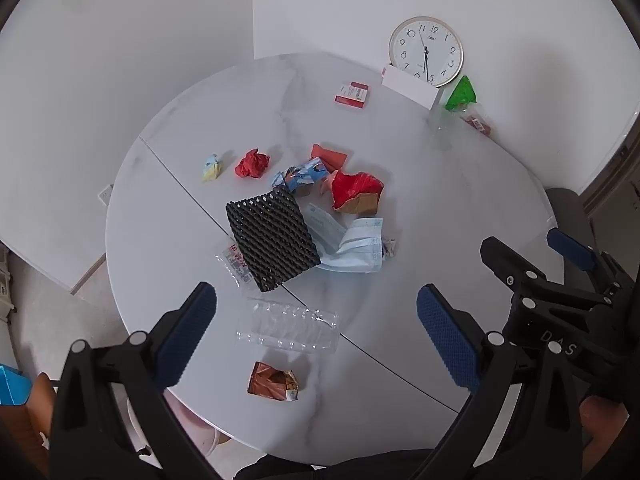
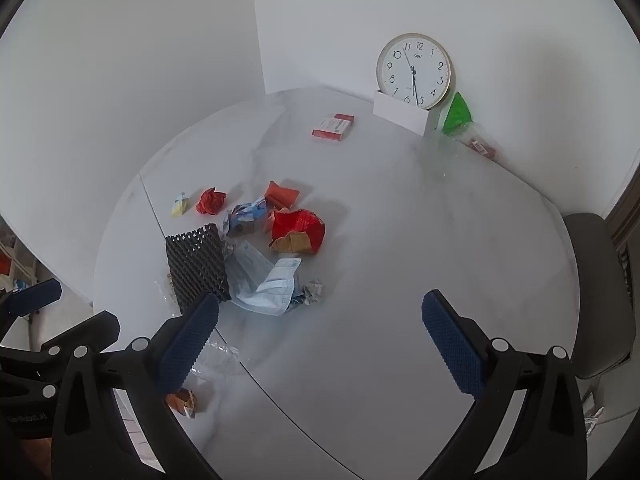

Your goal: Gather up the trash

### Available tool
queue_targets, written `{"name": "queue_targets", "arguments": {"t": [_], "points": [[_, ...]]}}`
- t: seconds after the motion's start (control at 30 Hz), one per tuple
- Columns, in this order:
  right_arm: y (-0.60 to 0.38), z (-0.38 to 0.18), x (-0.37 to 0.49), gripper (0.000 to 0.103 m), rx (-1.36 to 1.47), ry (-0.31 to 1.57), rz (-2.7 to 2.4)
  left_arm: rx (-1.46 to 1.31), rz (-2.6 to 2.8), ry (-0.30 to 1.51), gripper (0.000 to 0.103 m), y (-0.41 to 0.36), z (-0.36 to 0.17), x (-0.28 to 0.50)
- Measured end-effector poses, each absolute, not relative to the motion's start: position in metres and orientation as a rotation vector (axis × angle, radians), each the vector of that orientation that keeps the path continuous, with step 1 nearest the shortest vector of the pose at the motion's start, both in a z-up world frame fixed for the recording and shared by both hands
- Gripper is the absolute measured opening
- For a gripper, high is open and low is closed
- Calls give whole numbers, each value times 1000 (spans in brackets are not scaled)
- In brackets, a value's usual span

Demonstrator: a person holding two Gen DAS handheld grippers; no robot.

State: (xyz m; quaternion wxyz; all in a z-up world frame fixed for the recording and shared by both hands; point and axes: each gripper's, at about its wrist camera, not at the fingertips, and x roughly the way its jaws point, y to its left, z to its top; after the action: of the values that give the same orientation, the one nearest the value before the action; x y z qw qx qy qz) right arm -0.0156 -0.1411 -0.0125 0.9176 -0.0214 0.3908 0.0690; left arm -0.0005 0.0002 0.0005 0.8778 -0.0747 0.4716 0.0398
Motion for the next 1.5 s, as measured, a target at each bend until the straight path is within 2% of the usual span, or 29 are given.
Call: {"name": "queue_targets", "arguments": {"t": [1.5], "points": [[-135,-12,-19,101,-52,805,153,-162,91,997,96,5,-5,-9]]}}
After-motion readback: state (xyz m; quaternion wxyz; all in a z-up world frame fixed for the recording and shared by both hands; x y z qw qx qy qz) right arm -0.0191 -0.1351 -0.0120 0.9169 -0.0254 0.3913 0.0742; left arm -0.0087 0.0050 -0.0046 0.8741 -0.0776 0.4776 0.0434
